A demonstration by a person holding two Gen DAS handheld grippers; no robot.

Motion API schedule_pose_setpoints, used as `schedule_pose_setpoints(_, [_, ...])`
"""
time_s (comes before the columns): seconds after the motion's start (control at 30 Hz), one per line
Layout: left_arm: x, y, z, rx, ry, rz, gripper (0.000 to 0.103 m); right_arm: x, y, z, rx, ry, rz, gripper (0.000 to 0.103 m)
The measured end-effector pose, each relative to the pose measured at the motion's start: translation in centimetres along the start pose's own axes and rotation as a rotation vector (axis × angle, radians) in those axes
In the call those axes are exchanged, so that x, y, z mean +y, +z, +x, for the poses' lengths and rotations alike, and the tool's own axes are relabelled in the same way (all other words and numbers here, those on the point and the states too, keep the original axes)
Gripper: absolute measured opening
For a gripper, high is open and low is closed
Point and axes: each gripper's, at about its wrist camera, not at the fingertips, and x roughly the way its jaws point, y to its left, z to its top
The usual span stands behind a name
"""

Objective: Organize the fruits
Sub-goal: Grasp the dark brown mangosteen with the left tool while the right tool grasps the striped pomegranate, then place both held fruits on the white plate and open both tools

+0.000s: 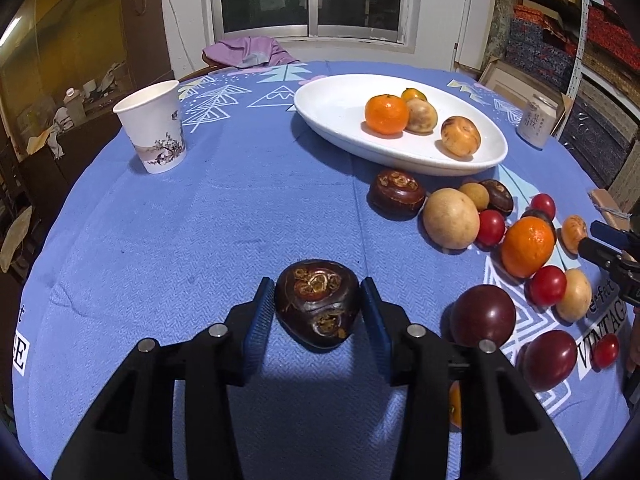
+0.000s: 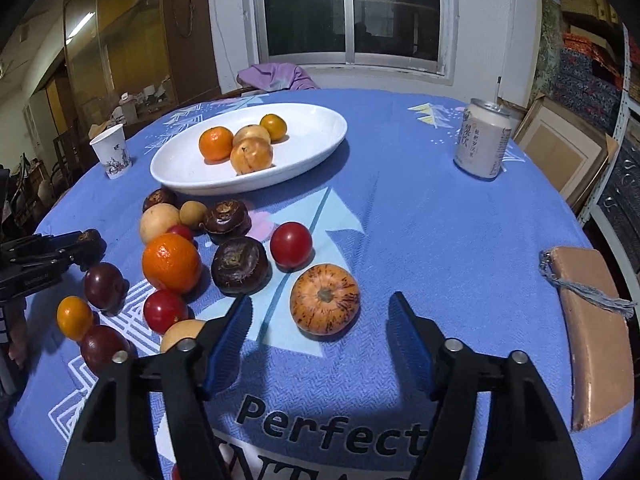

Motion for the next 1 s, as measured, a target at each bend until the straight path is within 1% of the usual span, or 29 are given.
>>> schedule_pose_setpoints(0.1, [0.0,0.0,0.1,0.005,-0.002,-0.002,0.044,-0.2,0.1,0.3,0.007,0.017,0.017,0.065])
schedule_pose_setpoints(0.13, [0.0,-0.1,0.2,0.008,-0.002,-0.001,0.044,-0.2,0.1,0.4,0.01,0.019,0.019,0.063])
schedule_pose_setpoints(0.33, [-0.3,-0.1,0.5,0.013,0.0,0.015,0.044,-0.5,0.3,1.5,0.051,0.031,0.044,0.04])
schedule_pose_setpoints(0.4, [-0.2,-0.1,0.5,0.013,-0.005,0.009,0.044,-1.0,0.2,1.5,0.05,0.05,0.071,0.04])
schedule_pose_setpoints(0.57, [-0.1,-0.1,0.4,0.006,-0.019,0.005,0.044,-1.0,0.2,1.2,0.035,0.054,0.074,0.039])
schedule_pose_setpoints(0.67, [0.0,0.1,-0.6,-0.044,-0.004,0.004,0.044,-1.3,0.2,0.7,0.015,0.054,0.088,0.039])
schedule_pose_setpoints(0.77, [0.3,0.6,-1.7,-0.076,-0.012,-0.014,0.044,-1.3,0.5,-0.3,-0.022,0.061,0.091,0.039])
schedule_pose_setpoints(0.83, [0.6,1.5,-2.5,-0.099,-0.013,-0.036,0.044,-1.3,0.9,-1.3,-0.062,0.077,0.1,0.039])
schedule_pose_setpoints(0.9, [0.8,3.4,-2.8,-0.106,-0.027,-0.056,0.043,-1.2,1.9,-2.4,-0.101,0.106,0.103,0.039])
schedule_pose_setpoints(1.0, [0.5,7.1,-3.0,-0.125,-0.021,-0.063,0.043,-0.6,5.1,-3.5,-0.136,0.139,0.086,0.039])
